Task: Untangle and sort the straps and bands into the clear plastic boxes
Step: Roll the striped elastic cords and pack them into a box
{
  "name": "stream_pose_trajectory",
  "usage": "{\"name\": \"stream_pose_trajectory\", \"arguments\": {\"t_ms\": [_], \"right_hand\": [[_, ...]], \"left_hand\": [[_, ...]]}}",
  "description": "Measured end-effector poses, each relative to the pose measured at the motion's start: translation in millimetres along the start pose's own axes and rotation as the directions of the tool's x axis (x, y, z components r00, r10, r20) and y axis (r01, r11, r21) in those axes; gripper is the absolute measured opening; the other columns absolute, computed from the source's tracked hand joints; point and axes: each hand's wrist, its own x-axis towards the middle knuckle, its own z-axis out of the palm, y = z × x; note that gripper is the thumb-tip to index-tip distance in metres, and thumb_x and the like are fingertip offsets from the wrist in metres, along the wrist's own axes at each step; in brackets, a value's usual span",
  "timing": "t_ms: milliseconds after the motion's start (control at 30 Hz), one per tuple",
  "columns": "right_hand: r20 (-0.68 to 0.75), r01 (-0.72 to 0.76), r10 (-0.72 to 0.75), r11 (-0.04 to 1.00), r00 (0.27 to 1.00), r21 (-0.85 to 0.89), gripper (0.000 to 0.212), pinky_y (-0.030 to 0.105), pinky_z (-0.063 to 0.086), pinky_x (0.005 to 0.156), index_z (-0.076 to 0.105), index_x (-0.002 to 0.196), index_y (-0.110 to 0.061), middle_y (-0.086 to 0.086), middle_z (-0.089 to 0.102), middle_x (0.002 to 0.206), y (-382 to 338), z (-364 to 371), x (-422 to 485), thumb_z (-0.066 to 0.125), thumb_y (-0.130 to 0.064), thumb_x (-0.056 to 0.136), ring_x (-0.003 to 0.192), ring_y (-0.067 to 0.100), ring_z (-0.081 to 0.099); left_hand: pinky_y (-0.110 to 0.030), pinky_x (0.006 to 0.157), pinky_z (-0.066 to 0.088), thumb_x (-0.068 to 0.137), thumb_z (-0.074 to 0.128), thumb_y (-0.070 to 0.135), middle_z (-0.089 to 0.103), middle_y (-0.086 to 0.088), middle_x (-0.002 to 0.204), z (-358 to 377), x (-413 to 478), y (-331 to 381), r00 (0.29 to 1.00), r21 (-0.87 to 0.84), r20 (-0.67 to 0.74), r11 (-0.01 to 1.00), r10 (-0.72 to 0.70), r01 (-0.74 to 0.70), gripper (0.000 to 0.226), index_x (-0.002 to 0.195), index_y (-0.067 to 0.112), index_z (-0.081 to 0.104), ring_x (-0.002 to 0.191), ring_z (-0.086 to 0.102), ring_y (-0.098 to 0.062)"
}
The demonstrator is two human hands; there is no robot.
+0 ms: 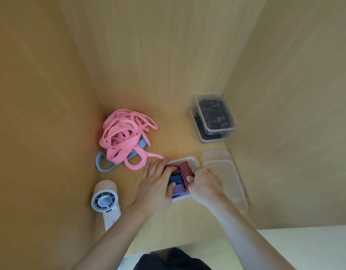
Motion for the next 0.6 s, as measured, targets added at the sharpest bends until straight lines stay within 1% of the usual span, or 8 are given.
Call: {"name": "stream_pose_trajectory", "arguments": {"t_ms": [200,300,400,467,533,600], "right_hand": [[-0.001,0.000,0.000,0.998,1.000,-0.065,0.037,0.034,0.044,0.093,0.055,0.128,-0.010,0.013,0.058,0.129,-1,1,0,0.045,-0.037,0.105,0.122,0.032,0.055],[-0.026,-0.009,0.007,0.996,1.000,-0.083,0.037,0.032,0.043,0.095,0.056,0.128,-0.011,0.012,0.060,0.130,-2,6,-1,0.043,-0.037,0.105,0.124,0.030,0.055],[-0.071,-0.012,0.005,0.995,0.997,-0.101,0.036,0.032,0.044,0.092,0.061,0.124,-0.014,0.011,0.063,0.127,1,13,-2,0.042,-0.038,0.106,0.121,0.030,0.058],[-0.115,0.003,-0.016,0.994,0.993,-0.113,0.035,0.032,0.045,0.088,0.065,0.120,-0.017,0.010,0.065,0.123,2,20,-5,0.041,-0.040,0.105,0.115,0.031,0.061],[-0.163,0.024,-0.044,0.992,0.986,-0.123,0.035,0.033,0.045,0.083,0.066,0.117,-0.017,0.007,0.059,0.123,4,24,-7,0.043,-0.041,0.105,0.108,0.031,0.063],[-0.219,0.049,-0.070,0.994,0.973,-0.097,0.033,0.036,0.047,0.080,0.067,0.113,-0.015,0.007,0.047,0.120,7,26,-5,0.049,-0.040,0.102,0.101,0.031,0.061]], "left_hand": [[-0.038,0.119,0.012,0.086,0.048,0.033,0.045,-0.004,0.148,4,0,-1,1.000,0.031,-0.005,1.000,-0.004,0.004,0.046,0.131,0.023,0.054,0.135,0.039,-0.025],[-0.038,0.117,0.015,0.086,0.044,0.035,0.047,-0.005,0.146,5,-1,0,1.000,0.052,-0.011,0.999,-0.002,0.003,0.046,0.129,0.022,0.056,0.132,0.042,-0.027],[-0.039,0.116,0.016,0.086,0.039,0.037,0.047,-0.006,0.146,5,-1,1,1.000,0.065,-0.009,0.998,-0.012,0.012,0.048,0.127,0.021,0.057,0.132,0.041,-0.027],[-0.039,0.116,0.016,0.086,0.037,0.038,0.047,-0.006,0.147,6,0,1,1.000,0.078,-0.004,0.997,-0.017,0.017,0.049,0.126,0.020,0.058,0.133,0.041,-0.027],[-0.040,0.116,0.016,0.086,0.037,0.038,0.047,-0.006,0.147,6,0,1,1.000,0.084,-0.002,0.996,-0.015,0.015,0.049,0.126,0.020,0.058,0.133,0.041,-0.027],[-0.042,0.116,0.019,0.086,0.036,0.038,0.046,-0.006,0.147,5,0,1,1.000,0.084,0.002,0.996,-0.011,0.010,0.049,0.126,0.020,0.057,0.134,0.040,-0.027]]}}
